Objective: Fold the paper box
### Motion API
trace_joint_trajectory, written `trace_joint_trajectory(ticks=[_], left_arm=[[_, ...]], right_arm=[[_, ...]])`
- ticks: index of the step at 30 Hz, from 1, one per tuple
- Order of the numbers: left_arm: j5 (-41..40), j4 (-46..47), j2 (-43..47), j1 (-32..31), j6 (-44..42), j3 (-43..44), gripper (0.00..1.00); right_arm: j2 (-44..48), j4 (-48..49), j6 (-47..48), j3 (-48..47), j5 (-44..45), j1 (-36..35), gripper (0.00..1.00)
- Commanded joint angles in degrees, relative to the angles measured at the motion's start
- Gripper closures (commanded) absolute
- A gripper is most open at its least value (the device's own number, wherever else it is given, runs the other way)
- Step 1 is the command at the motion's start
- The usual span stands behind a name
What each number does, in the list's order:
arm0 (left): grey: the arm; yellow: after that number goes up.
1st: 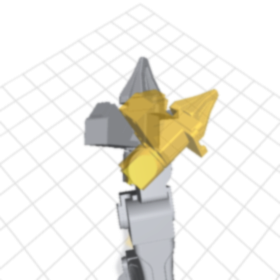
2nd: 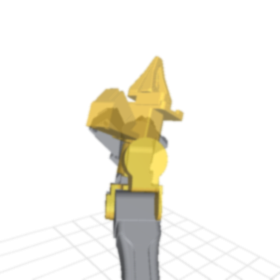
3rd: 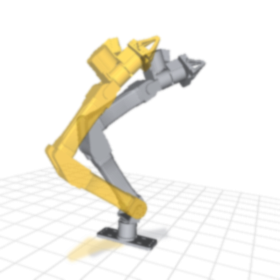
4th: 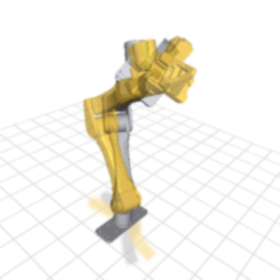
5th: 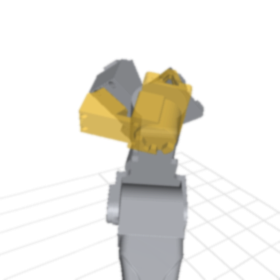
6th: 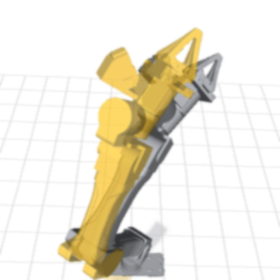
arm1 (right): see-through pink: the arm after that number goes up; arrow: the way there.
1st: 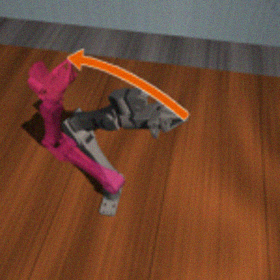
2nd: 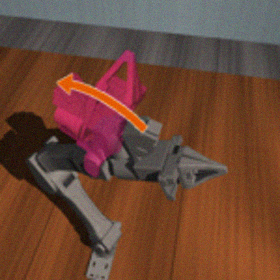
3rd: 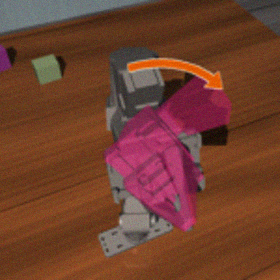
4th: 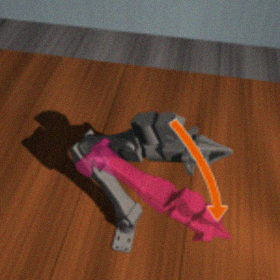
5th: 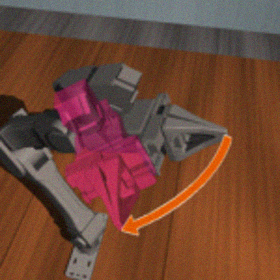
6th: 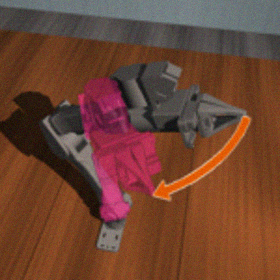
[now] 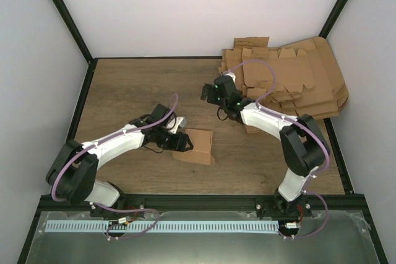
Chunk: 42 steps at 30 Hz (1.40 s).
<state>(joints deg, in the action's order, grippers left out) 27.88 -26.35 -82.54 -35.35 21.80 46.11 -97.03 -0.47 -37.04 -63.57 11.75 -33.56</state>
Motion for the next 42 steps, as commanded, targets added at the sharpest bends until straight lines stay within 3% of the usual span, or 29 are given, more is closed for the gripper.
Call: trace_joint_trajectory(ticks=[1, 13, 28, 42], left_arm=[[-0.8, -3.7, 0.5, -0.2, -1.2, 2.5, 0.32], [-3.1, -8.1, 2.7, -0.2, -1.3, 5.4, 0.26], [-10.4, -13.6, 6.2, 1.4, -4.1, 7.2, 0.21], [-7.5, -8.5, 2.7, 2.3, -6.1, 3.6, 0.19]], right_arm=[[-4.8, -0.3, 0.5, -6.7, 4.1, 0.0, 0.00], [-11.4, -2.8, -0.2, -12.4, 3.9, 0.1, 0.00], [-7.6, -0.4, 0.5, -9.9, 3.7, 0.0, 0.00], [-1.8, -0.4, 2.6, -5.0, 2.1, 0.1, 0.00]])
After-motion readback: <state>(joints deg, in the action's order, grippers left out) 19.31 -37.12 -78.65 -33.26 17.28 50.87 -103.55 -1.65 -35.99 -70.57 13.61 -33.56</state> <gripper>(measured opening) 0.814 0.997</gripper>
